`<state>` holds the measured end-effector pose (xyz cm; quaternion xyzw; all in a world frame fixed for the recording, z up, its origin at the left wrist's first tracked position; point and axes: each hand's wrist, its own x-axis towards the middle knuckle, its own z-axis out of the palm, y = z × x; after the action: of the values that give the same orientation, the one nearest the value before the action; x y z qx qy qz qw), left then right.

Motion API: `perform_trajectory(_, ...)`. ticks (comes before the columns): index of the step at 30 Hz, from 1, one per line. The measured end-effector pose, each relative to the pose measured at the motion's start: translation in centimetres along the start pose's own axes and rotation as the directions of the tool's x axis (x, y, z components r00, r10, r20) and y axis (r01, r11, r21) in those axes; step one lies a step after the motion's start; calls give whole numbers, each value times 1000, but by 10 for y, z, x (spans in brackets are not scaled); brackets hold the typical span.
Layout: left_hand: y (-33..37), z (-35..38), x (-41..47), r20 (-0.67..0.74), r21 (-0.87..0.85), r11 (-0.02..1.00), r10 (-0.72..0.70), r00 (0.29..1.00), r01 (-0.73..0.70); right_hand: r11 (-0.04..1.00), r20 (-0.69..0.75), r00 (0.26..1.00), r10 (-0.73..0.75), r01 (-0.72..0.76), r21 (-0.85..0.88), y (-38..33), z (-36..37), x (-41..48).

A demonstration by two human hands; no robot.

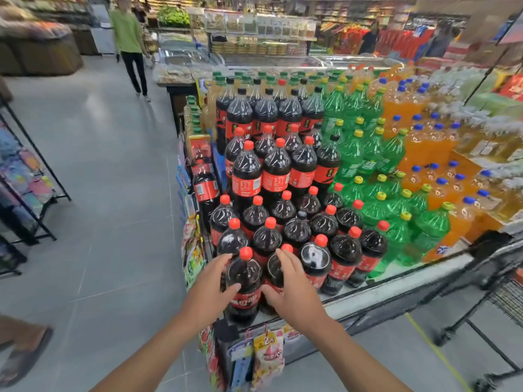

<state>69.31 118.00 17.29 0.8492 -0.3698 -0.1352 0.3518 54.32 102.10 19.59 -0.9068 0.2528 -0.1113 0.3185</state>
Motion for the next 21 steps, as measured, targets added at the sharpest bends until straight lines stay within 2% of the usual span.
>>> perform_trajectory(6,-6,-31,-28,-58,7,1000,-13,998,14,998,-73,996,-52,55,39,-18,-11,-2)
perform_trajectory(12,-18,-70,-16,-84,31,998,57,995,-54,997,-108,992,-60,65,50,-52,0,14)
perform_trajectory(21,-93,-148,-2,-67,-44,992,113,991,-116,999,-184,983,17,-22,-28,-99,31,50)
